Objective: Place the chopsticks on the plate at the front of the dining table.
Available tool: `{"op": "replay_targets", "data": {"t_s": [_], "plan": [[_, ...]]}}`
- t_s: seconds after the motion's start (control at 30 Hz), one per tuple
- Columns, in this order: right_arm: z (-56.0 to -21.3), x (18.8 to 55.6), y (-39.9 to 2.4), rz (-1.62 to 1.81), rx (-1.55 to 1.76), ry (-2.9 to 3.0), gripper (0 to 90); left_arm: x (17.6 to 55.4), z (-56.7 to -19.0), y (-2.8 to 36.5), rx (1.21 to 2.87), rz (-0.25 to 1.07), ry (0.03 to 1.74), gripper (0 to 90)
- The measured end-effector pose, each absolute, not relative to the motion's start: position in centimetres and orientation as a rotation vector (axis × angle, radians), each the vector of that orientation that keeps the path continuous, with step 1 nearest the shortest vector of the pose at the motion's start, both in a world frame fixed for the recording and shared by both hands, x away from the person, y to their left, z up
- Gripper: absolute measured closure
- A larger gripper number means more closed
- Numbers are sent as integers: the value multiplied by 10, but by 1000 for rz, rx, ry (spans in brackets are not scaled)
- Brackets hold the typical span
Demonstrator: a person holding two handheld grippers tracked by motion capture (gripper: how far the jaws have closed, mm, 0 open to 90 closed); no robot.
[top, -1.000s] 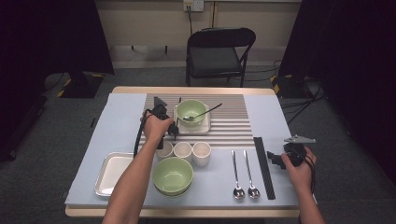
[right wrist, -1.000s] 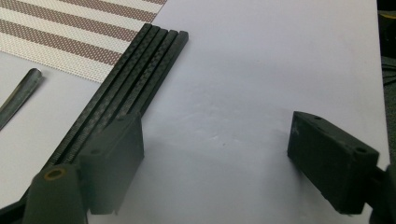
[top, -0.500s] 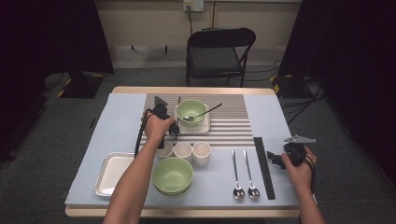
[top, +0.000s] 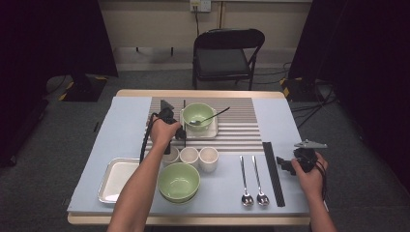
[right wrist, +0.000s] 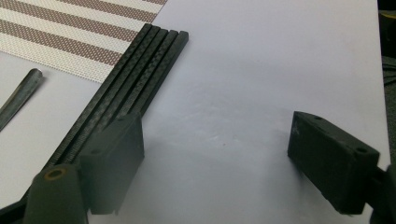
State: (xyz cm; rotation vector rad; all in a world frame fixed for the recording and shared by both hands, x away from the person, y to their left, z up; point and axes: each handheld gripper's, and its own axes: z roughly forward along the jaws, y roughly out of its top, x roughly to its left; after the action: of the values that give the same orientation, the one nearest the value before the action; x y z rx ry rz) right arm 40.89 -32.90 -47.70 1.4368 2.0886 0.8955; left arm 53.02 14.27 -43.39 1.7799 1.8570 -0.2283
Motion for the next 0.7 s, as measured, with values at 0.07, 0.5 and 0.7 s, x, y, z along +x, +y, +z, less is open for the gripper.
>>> {"op": "replay_targets", "data": {"t_s": [0.07, 0.5, 0.7], "plan": [[-477, 409, -329, 896, 1436, 2089, 176, 530, -434, 142, 1755, -216, 1866, 836], [-477, 409, -329, 895, 1435, 2088, 175, 531, -434, 144, 1766, -194, 1851, 857], [-477, 409, -329, 895, 1434, 2089, 175, 531, -433, 145, 1779, -194, 1848, 861]]}}
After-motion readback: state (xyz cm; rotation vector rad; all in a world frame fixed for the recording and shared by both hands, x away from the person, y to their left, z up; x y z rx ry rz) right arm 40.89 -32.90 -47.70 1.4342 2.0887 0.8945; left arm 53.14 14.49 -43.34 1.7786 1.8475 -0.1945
